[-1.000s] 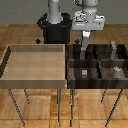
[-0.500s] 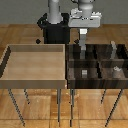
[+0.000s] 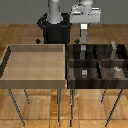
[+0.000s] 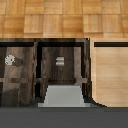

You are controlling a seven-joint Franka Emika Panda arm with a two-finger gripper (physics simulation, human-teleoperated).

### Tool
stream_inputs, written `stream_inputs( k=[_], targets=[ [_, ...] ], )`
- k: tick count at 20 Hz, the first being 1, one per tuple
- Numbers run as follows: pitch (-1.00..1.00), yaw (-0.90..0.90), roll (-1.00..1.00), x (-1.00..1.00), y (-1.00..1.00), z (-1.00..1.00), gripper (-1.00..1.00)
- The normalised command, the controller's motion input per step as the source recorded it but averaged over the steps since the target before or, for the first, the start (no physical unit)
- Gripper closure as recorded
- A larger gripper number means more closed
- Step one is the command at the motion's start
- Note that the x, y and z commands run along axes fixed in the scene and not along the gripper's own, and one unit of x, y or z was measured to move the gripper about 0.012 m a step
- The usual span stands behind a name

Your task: Place the milk carton into the appropriate compartment.

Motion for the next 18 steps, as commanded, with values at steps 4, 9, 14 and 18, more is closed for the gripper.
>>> stream_inputs(
  k=[4,9,14,18],
  targets=[
    [0.0,0.0,0.0,0.0,0.0,0.0,1.0],
    [0.0,0.0,0.0,0.0,0.0,-0.2,1.0],
    [0.0,0.0,0.0,0.0,0.0,-0.6,1.0],
    [0.0,0.0,0.0,0.0,0.0,-1.0,1.0]
  ],
)
